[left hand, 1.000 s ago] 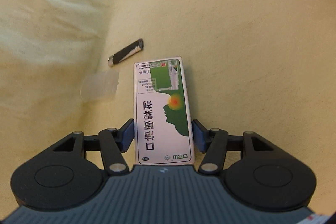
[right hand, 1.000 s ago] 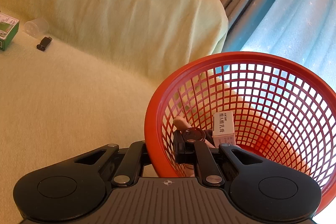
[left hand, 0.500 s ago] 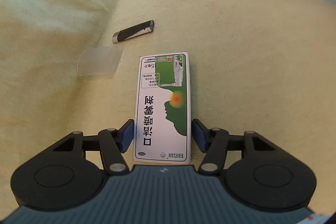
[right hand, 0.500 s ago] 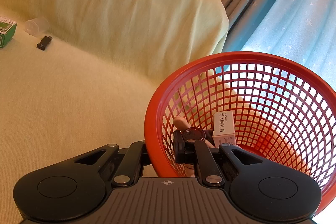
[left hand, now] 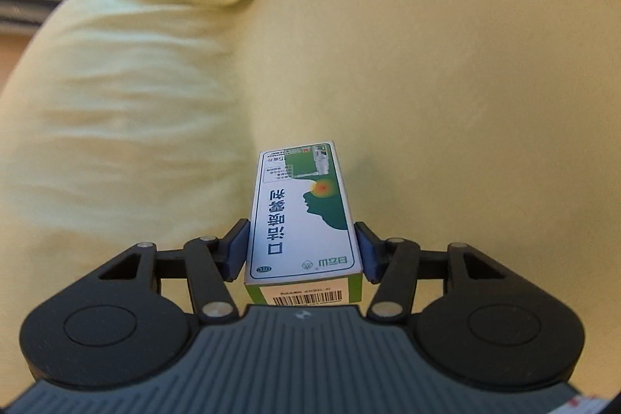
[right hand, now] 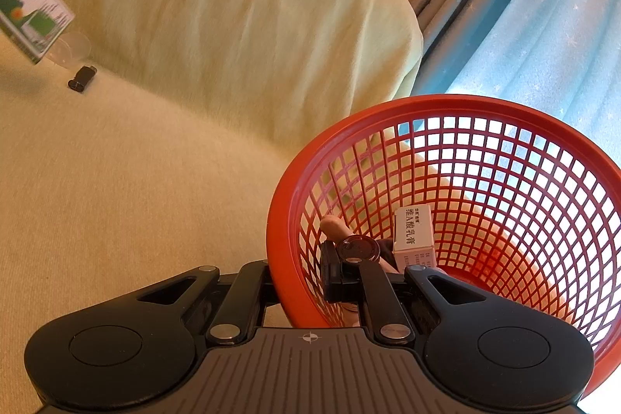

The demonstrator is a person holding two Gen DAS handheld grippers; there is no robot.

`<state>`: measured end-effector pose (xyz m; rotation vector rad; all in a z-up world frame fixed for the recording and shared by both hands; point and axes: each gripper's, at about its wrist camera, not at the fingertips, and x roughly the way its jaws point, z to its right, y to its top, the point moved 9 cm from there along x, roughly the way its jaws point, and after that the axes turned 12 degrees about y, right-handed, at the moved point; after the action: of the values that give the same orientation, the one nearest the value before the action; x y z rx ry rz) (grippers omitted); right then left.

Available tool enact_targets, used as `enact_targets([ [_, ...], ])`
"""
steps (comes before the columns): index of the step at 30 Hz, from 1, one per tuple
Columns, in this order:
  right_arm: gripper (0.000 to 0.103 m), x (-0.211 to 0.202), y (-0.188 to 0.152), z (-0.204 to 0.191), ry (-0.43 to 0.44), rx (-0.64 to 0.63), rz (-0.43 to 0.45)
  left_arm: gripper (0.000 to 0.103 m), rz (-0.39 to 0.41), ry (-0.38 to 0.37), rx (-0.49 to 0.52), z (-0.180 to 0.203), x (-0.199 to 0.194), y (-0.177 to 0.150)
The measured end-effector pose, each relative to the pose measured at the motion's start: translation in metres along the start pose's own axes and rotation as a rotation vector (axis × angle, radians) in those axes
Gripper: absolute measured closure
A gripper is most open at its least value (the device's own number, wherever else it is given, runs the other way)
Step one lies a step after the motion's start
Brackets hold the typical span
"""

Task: Organize objects
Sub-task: 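Lift the medicine box with the left gripper and carry it toward the basket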

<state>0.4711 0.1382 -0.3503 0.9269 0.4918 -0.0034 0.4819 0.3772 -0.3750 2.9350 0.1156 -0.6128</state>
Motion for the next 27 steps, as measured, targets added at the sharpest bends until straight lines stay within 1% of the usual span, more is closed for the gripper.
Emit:
enact_targets([
  [6, 0.096, 0.000, 0.001, 0.000, 0.000, 0.004, 0.002, 0.051, 0.122, 0.075, 0.037, -0.021, -0.018, 0.045],
  [10, 0.096, 0.000, 0.001, 0.000, 0.000, 0.005, 0.002, 0.051, 0.237, 0.113, 0.040, -0.033, -0.034, 0.080],
  [13, 0.096, 0.000, 0.001, 0.000, 0.000, 0.006, 0.002, 0.051, 0.321, 0.133, 0.028, -0.042, -0.047, 0.106],
  [15, 0.096, 0.001, 0.001, 0.000, 0.000, 0.006, 0.002, 0.051, 0.368, 0.142, 0.038, -0.044, -0.060, 0.120],
  [18, 0.096, 0.000, 0.002, 0.000, 0.000, 0.007, 0.003, 0.051, 0.425, 0.135, 0.033, -0.047, -0.075, 0.138],
  [20, 0.096, 0.000, 0.002, 0.000, 0.000, 0.007, 0.002, 0.051, 0.457, 0.139, 0.047, -0.049, -0.080, 0.148],
  [27, 0.096, 0.000, 0.002, -0.001, 0.000, 0.012, 0.004, 0.051, 0.545, 0.128, 0.074, -0.056, -0.077, 0.188],
])
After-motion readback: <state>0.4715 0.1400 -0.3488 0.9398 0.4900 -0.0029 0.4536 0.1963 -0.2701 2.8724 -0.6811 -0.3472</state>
